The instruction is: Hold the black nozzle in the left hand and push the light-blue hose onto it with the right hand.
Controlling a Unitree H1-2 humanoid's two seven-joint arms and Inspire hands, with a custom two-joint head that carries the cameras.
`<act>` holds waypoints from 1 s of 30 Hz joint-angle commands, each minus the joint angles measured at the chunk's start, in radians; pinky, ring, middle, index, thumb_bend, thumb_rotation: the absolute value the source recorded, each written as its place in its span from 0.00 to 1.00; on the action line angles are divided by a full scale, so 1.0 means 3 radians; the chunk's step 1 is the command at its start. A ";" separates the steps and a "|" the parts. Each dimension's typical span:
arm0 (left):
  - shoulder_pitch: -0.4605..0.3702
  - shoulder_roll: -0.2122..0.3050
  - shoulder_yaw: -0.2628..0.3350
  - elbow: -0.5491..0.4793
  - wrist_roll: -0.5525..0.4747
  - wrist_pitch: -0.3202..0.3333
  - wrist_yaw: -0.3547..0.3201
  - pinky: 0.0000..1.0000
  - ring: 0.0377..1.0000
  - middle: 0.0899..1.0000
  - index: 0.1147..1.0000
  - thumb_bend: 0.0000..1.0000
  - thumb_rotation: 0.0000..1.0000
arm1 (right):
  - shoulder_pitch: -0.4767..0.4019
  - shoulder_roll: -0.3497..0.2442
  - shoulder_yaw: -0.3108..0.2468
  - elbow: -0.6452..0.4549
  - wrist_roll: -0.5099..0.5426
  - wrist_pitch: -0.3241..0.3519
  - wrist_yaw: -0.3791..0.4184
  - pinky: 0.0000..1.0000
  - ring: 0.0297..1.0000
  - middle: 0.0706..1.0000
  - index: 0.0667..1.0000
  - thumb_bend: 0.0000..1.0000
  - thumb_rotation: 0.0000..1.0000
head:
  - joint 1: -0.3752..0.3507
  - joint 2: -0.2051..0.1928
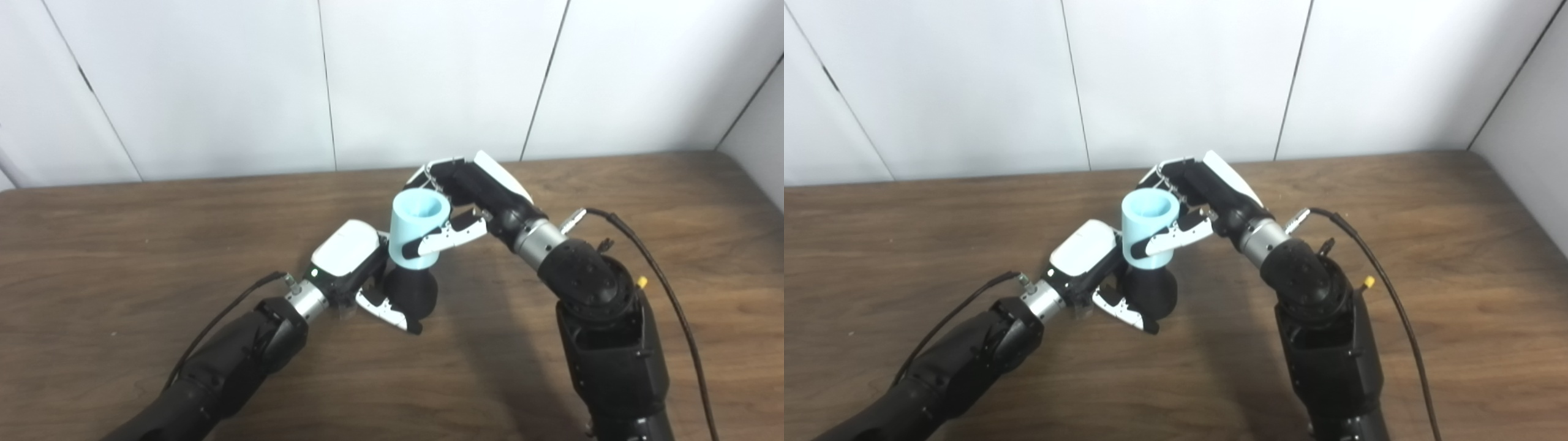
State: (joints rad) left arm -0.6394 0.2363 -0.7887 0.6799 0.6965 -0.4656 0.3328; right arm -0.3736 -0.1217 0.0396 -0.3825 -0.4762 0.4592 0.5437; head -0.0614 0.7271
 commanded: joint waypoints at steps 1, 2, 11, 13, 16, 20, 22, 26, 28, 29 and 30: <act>0.0680 -0.0129 -0.0295 0.0280 0.0238 0.0207 -0.0499 0.31 0.38 0.40 0.45 0.50 0.00 | 0.0150 -0.0114 0.0168 -0.0059 0.0176 -0.0126 0.0067 0.28 0.39 0.43 0.48 0.52 0.00 | -0.0003 0.0007; 0.0682 -0.0128 -0.0293 0.0270 0.0234 0.0211 -0.0510 0.30 0.39 0.40 0.44 0.50 0.00 | 0.0175 -0.0144 0.0201 -0.0049 0.0194 -0.0153 0.0038 0.28 0.39 0.43 0.48 0.52 0.00 | -0.0006 0.0011; 0.0695 -0.0125 -0.0261 0.0223 0.0241 0.0240 -0.0623 0.31 0.39 0.39 0.44 0.50 0.00 | 0.0331 -0.0310 0.0491 0.0103 0.0314 -0.0293 -0.0174 0.27 0.39 0.44 0.48 0.52 0.00 | -0.0008 0.0038; 0.0698 -0.0122 -0.0262 0.0198 0.0243 0.0264 -0.0651 0.30 0.40 0.39 0.44 0.50 0.00 | 0.0345 -0.0343 0.0562 0.0112 0.0316 -0.0274 -0.0215 0.28 0.39 0.44 0.47 0.52 0.00 | -0.0005 0.0042; 0.0708 -0.0127 -0.0246 0.0176 0.0219 0.0298 -0.0685 0.27 0.40 0.40 0.43 0.50 0.00 | 0.0371 -0.0382 0.0640 0.0125 0.0331 -0.0251 -0.0270 0.28 0.39 0.44 0.48 0.52 0.00 | -0.0006 0.0047; 0.0713 -0.0123 -0.0257 0.0169 0.0263 0.0294 -0.0625 0.30 0.38 0.39 0.45 0.50 0.00 | 0.0387 -0.0437 0.0726 0.0129 0.0319 -0.0165 -0.0308 0.28 0.39 0.44 0.48 0.52 0.00 | -0.0008 0.0051; 0.0716 -0.0123 -0.0259 0.0175 0.0277 0.0281 -0.0592 0.29 0.38 0.39 0.45 0.50 0.00 | 0.0397 -0.0469 0.0776 0.0140 0.0302 -0.0132 -0.0318 0.28 0.39 0.44 0.48 0.52 0.00 | -0.0013 0.0057; 0.0720 -0.0126 -0.0257 0.0172 0.0245 0.0272 -0.0646 0.29 0.39 0.39 0.44 0.50 0.00 | 0.0407 -0.0515 0.0855 0.0164 0.0300 -0.0083 -0.0332 0.29 0.39 0.44 0.48 0.52 0.00 | -0.0016 0.0059; 0.0723 -0.0134 -0.0252 0.0177 0.0228 0.0279 -0.0668 0.29 0.39 0.39 0.44 0.50 0.00 | 0.0407 -0.0539 0.0894 0.0182 0.0293 -0.0094 -0.0337 0.30 0.39 0.45 0.47 0.52 0.00 | -0.0016 0.0059; 0.0724 -0.0139 -0.0249 0.0181 0.0222 0.0291 -0.0680 0.29 0.39 0.39 0.44 0.50 0.00 | 0.0407 -0.0549 0.0908 0.0194 0.0296 -0.0106 -0.0347 0.31 0.40 0.45 0.47 0.52 0.00 | -0.0016 0.0058; 0.0725 -0.0142 -0.0248 0.0179 0.0219 0.0304 -0.0691 0.29 0.39 0.39 0.44 0.50 0.00 | 0.0406 -0.0553 0.0911 0.0198 0.0313 -0.0104 -0.0355 0.31 0.40 0.45 0.47 0.52 0.00 | -0.0014 0.0056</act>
State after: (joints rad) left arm -0.6076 0.2327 -0.7722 0.6295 0.6990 -0.4433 0.2959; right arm -0.3159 -0.2667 0.2279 -0.3704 -0.4023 0.3958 0.3342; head -0.0644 0.7425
